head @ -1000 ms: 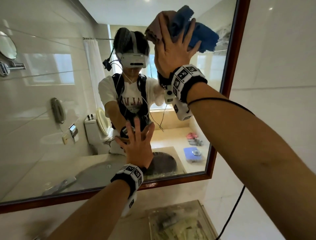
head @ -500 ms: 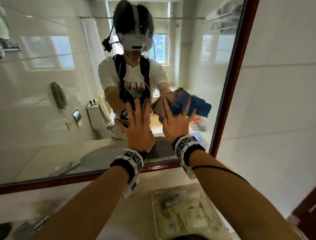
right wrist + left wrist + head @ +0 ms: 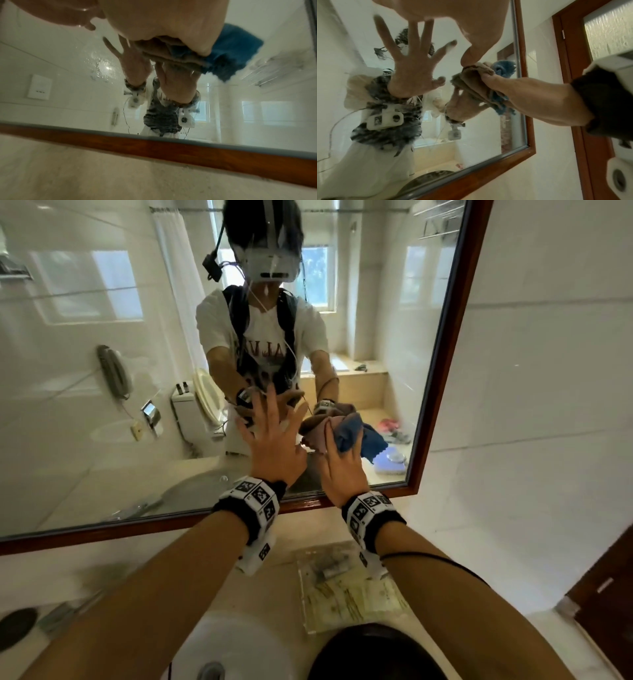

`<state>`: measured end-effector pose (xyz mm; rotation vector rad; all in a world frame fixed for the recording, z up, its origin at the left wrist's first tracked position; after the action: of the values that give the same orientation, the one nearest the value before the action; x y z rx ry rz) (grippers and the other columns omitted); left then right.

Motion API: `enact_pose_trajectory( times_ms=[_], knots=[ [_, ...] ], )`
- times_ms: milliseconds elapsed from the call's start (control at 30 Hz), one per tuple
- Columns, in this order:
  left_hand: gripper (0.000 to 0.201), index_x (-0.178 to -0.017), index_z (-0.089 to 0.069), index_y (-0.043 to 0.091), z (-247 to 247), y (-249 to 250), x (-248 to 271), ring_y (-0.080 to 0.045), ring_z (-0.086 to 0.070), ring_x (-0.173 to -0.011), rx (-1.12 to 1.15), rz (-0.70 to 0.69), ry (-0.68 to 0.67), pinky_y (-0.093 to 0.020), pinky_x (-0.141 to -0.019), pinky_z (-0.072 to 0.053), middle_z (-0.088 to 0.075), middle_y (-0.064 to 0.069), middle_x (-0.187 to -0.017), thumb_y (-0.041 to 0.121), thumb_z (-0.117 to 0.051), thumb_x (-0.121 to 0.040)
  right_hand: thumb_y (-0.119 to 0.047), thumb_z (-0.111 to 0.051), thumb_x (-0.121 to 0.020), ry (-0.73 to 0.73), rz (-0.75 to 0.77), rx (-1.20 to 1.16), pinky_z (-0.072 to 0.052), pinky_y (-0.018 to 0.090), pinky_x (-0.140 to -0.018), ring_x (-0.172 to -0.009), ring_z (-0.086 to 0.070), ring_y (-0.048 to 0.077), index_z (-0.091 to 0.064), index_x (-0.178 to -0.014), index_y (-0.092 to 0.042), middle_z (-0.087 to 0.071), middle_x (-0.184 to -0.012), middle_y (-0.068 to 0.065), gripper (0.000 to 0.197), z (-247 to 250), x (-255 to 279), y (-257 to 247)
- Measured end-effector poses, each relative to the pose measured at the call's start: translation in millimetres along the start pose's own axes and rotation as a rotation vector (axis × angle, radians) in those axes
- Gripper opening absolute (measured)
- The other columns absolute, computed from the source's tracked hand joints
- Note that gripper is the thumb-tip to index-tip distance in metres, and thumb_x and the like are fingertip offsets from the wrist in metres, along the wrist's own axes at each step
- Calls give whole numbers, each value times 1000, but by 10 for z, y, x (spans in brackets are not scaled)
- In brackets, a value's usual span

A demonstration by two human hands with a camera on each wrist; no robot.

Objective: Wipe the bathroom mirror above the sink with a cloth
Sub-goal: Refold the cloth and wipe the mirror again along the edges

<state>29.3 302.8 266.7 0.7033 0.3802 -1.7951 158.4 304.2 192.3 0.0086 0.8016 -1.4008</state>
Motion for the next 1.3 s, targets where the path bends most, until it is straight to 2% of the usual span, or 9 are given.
enact_pose_trajectory(
  times_ms=[100,200,300,467,600,833,1000,1133,1300],
  knots=[
    [71,-144,-40,40,28,127,214,-40,10,-149,55,-86,17,-65,-114,5,1,-16,-164,26,-64,-79,-59,-14,-96,-77,-78,-187,-41,55,-104,-142,-26,40,11,-150,-44,-9,-160,18,61,66,169,38],
    [58,-139,-49,34,41,114,453,-39,4,-149,180,-88,-2,-55,-117,9,-12,-15,-162,24,-59,-83,-59,-19,-97,-66,-243,-411,-44,47,-100,-120,-50,36,-31,-148,-33,-47,-141,17,58,115,383,171],
    [47,-136,-55,32,-17,49,749,-37,-29,-142,386,29,-127,-55,-119,-14,-48,-9,-147,31,-55,-88,-35,-41,-102,-26,-523,-690,-52,46,-85,-99,-61,38,-68,-99,0,-65,-102,24,44,30,686,384],
    [42,-136,-54,38,-184,-26,1300,-14,-53,-127,762,276,-392,-26,-104,-42,-56,6,-140,39,-60,-95,-3,-52,-94,-74,-813,-1113,-56,35,-67,-88,-65,33,-70,-97,4,-69,-96,21,19,-259,1306,316],
    [48,-136,-53,39,-223,-205,1686,-12,-60,-114,847,430,-423,-37,-99,-50,-62,5,-131,48,-63,-90,16,-45,-85,-107,-782,-1228,-55,44,-84,-97,-64,35,-70,-108,-6,-70,-107,19,40,-334,1642,88],
    [82,-120,-65,39,-134,-443,2440,-14,-63,-108,1116,670,-557,-42,-96,-53,-68,6,-118,85,-64,-52,22,-50,-79,-34,-793,-1278,-51,33,-69,-97,-60,27,-48,-127,-14,-58,-115,14,60,-321,2116,-300],
    [23,-89,-75,38,-60,-591,2891,-18,-69,-96,1306,813,-598,-42,-84,-59,-75,9,-96,57,-74,-75,23,-58,-77,-8,-748,-1105,-54,40,-74,-96,-60,30,-48,-112,-8,-58,-108,13,47,-366,2415,-583],
    [25,-114,-69,21,-92,-633,3192,-23,-70,-90,1448,882,-676,-36,-71,-60,-74,-4,-102,16,-68,-89,22,-59,-77,-26,-664,-969,-51,47,-85,-99,-59,30,-55,-97,-15,-61,-106,14,42,-379,2648,-815],
    [34,-114,-66,12,-158,-656,3387,-17,-65,-72,1518,924,-704,-24,-51,-53,-69,-5,-90,-7,-59,-87,19,-57,-82,-19,-742,-1037,-57,30,-76,-90,-63,22,-59,-111,-5,-64,-104,11,38,-319,2984,-911]
  ],
)
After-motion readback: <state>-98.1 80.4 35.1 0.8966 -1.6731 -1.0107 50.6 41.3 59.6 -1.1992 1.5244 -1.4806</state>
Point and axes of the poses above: each hand's wrist, its own x-axis away from the middle knuckle, its own z-axis out of the back of the hand, y = z × x, the point moved 9 cm from there along -x, towards the middle knuckle
